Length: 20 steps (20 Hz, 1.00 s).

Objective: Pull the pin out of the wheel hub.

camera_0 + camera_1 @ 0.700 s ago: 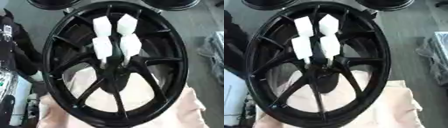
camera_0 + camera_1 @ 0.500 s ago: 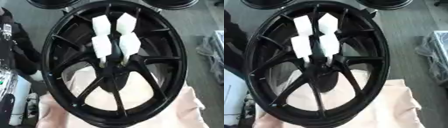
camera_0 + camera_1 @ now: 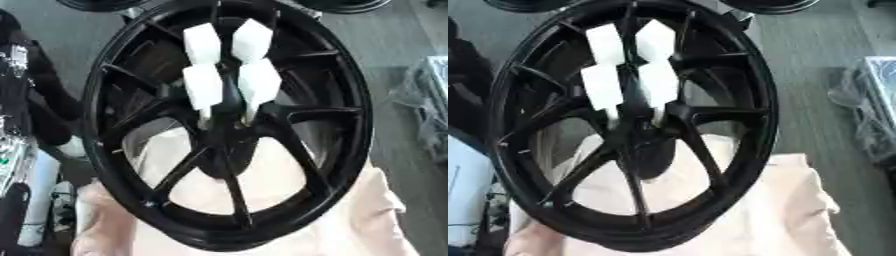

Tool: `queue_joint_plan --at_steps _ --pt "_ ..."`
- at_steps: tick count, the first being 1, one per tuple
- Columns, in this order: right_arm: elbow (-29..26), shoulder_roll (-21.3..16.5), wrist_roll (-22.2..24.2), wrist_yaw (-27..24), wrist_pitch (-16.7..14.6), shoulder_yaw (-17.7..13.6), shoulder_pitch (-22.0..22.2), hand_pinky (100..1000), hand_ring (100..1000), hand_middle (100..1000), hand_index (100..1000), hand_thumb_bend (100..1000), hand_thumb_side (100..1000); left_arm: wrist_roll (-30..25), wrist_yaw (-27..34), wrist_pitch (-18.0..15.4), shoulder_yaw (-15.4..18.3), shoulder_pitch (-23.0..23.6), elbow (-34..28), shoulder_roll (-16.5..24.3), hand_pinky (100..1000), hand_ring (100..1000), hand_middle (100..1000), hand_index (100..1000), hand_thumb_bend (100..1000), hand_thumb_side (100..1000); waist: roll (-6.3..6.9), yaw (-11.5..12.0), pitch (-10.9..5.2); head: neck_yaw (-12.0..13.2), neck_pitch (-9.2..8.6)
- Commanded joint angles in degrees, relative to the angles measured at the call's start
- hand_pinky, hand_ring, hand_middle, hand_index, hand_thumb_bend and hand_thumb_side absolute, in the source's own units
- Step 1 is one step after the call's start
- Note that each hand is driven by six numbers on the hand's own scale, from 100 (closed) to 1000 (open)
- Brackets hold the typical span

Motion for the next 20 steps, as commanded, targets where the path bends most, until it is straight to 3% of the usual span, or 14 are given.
queue_joint_plan --at_steps 1,7,11,13,20 --pt "-0.33 0.5 2.22 0.76 -1.53 0.73 -1.49 843 777 757 826 100 552 0.07 -0.15 -0.06 0.42 -0.3 -0.65 1.71 625 792 677 743 315 656 0.07 0.16 -1.6 -0.11 0.29" --pt "-6.15 1.03 2.08 -0.32 -1.3 2.21 -1.27 810 737 739 821 100 444 -0.2 -0.07 0.05 0.13 -0.54 -0.62 1.65 625 793 678 743 314 658 0.06 0.48 -1.46 -0.19 0.28" --pt "-8.4 1.29 -0.43 2.92 1.16 2.57 -1.22 731 615 691 818 100 347 -0.35 -0.1 0.11 0.01 -0.49 -0.54 1.73 626 794 678 742 314 659 -0.06 0.42 -1.52 -0.27 0.08" --pt "-9.34 1.45 -0.84 5.52 2.38 2.94 -0.81 716 603 695 818 100 330 -0.35 -0.09 0.11 0.02 -0.51 -0.51 1.78 626 794 677 741 315 660 -0.16 0.41 -1.54 -0.21 0.05" --pt "-11.2 2.2 0.63 9.1 6.04 4.05 0.24 724 636 728 811 100 413 -0.57 0.01 0.2 -0.2 -0.68 -0.36 1.78 626 795 677 739 314 662 -0.28 0.62 -1.52 0.01 0.15"
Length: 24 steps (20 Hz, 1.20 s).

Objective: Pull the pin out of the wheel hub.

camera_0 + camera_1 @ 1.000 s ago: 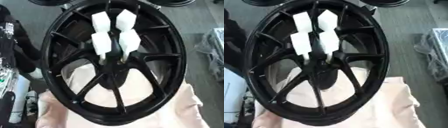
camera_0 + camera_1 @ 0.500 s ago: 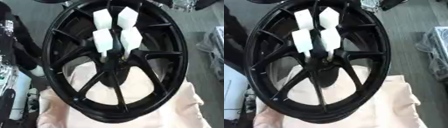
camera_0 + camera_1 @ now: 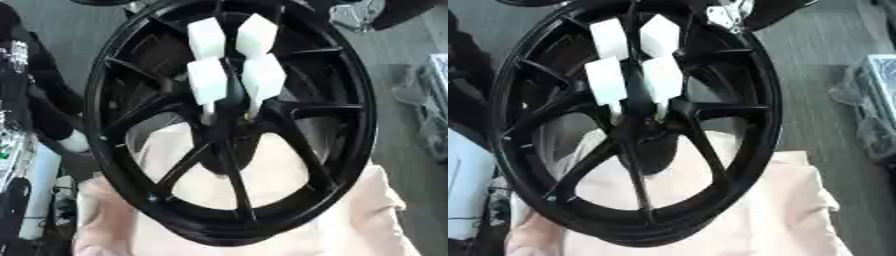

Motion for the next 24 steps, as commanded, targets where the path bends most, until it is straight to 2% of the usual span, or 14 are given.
queue_joint_plan --at_steps 1,2,4,7,11,19,22,23,24 --pt "-1.29 -0.25 0.81 0.68 1.32 -0.04 -0.53 731 661 738 811 100 423 -0.27 0.02 -0.08 0.11 -0.61 -0.69 1.69 626 795 677 739 313 662 0.08 0.17 -1.51 0.01 -0.02" --pt "-1.29 -0.17 1.09 0.51 1.57 0.1 -0.45 737 682 745 813 100 433 -0.28 0.03 -0.07 0.09 -0.64 -0.67 1.67 626 795 677 739 313 662 0.06 0.22 -1.5 -0.01 0.04" --pt "-1.29 -0.14 1.72 0.11 1.99 0.5 -0.25 730 662 732 813 100 411 -0.27 0.05 -0.03 0.09 -0.66 -0.6 1.67 626 794 676 738 314 663 0.01 0.29 -1.47 0.0 0.12" --pt "-1.58 -0.25 3.05 -0.46 2.79 1.05 0.13 718 609 685 794 100 261 -0.29 0.14 0.0 0.05 -0.7 -0.52 1.68 627 794 676 737 313 664 -0.06 0.35 -1.45 -0.08 0.11" --pt "-1.59 -0.32 4.49 -1.52 4.69 1.7 0.54 724 609 658 783 100 313 -0.36 0.23 -0.01 -0.01 -0.78 -0.52 1.66 627 794 675 736 313 666 -0.05 0.42 -1.45 -0.28 -0.17" --pt "-3.33 -0.56 6.91 -2.36 5.42 2.34 1.46 717 603 664 794 100 311 -0.58 0.34 0.1 -0.19 -0.88 -0.41 1.64 627 793 675 735 311 669 -0.12 0.58 -1.42 -0.46 -0.18" --pt "-3.79 -0.56 7.28 -2.29 5.24 2.55 1.87 721 643 693 807 100 318 -0.2 0.51 0.12 0.24 -0.96 -0.03 1.59 628 793 673 735 310 671 -0.11 0.71 -1.36 -0.57 0.03" --pt "-3.86 -0.57 7.31 -2.25 5.14 2.69 1.99 707 679 700 806 100 372 0.05 0.6 0.06 0.51 -1.01 0.07 1.58 628 792 673 734 310 669 -0.11 0.76 -1.35 -0.69 0.09" --pt "-3.87 -0.58 7.33 -2.2 5.06 2.82 2.1 705 684 698 805 100 385 0.37 0.69 -0.03 0.85 -1.08 0.12 1.58 628 792 673 734 310 669 -0.11 0.81 -1.33 -0.81 0.15"
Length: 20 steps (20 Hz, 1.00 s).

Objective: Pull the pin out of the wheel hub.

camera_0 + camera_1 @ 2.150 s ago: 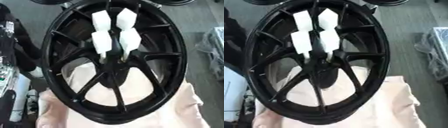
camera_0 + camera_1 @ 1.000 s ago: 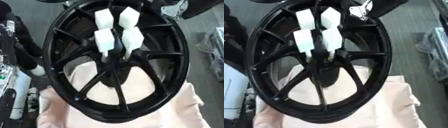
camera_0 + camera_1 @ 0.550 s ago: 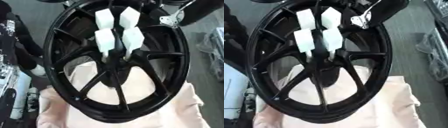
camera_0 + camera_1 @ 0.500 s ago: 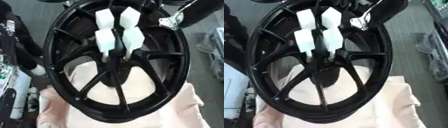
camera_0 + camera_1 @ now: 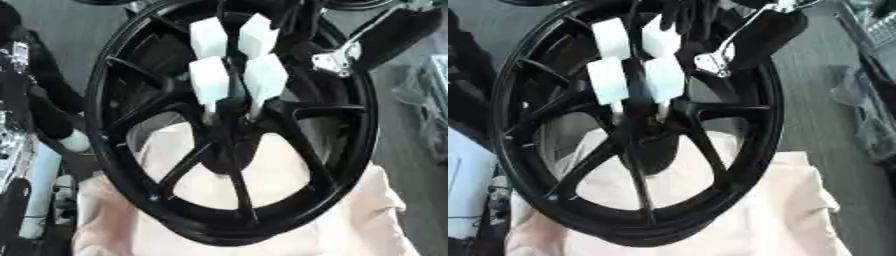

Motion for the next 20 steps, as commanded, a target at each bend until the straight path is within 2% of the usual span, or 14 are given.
queue_joint_plan --at_steps 1,5,8,20 --pt "-1.14 -0.94 0.22 -0.01 -0.22 -0.13 -0.52 706 686 696 805 100 399 0.86 0.45 -0.29 1.41 -0.84 -0.47 1.58 628 792 672 734 309 667 0.1 0.22 -1.31 -0.38 0.21" --pt "-0.79 -0.76 0.23 0.48 -0.47 0.44 -0.25 704 684 699 812 100 414 2.31 0.79 -0.86 2.99 -1.14 -0.76 1.59 629 792 670 732 309 660 0.1 0.53 -1.2 -0.77 0.39" --pt "-0.58 -0.49 0.23 1.08 -0.7 0.7 -0.15 700 679 700 820 100 392 2.95 0.97 -1.08 3.59 -1.3 -1.02 1.56 629 792 670 732 309 659 0.07 0.74 -1.13 -0.92 0.41" --pt "-1.95 -1.34 0.23 2.26 -1.05 0.72 1.63 682 659 696 827 100 379 3.7 1.21 -1.18 4.19 -1.61 -1.23 1.53 630 792 669 731 311 656 -0.02 1.1 -0.92 -0.96 0.46"
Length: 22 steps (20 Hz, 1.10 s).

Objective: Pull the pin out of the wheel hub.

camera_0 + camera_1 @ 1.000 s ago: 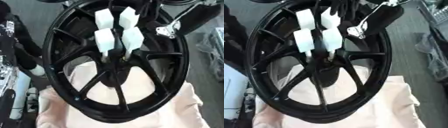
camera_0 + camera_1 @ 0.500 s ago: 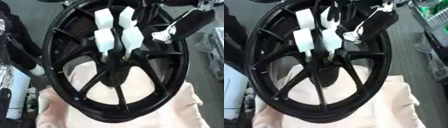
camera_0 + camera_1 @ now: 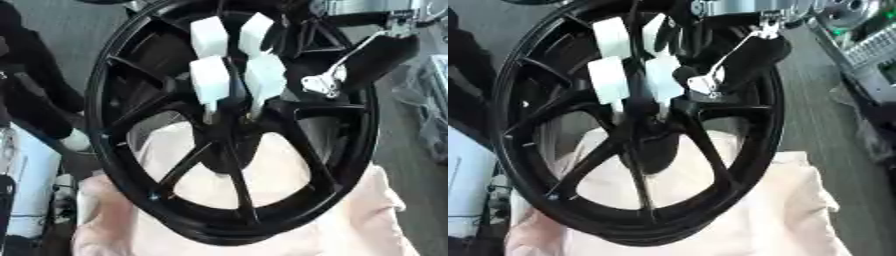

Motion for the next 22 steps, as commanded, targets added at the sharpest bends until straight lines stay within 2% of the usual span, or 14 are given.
queue_joint_plan --at_steps 1,9,22 --pt "-1.02 -1.28 0.01 0.6 0.08 -0.61 -0.55 680 665 718 837 100 351 0.18 -0.03 -0.12 0.62 -0.74 -1.31 1.53 630 792 669 730 312 655 0.13 0.15 -0.93 -0.17 0.42" --pt "-1.12 -0.78 -0.79 2.59 0.77 -1.11 -0.47 686 697 743 843 100 291 -0.24 -0.27 -0.15 0.54 -1.02 -1.64 1.46 630 793 672 731 311 657 0.14 0.52 -0.6 -0.84 0.11" --pt "-0.36 -0.21 -2.2 3.76 0.53 -0.95 -0.53 688 702 750 844 100 289 -0.5 -0.34 -0.05 0.48 -1.48 -1.75 1.33 631 777 668 726 313 654 0.13 1.12 -0.15 -1.48 -0.28"
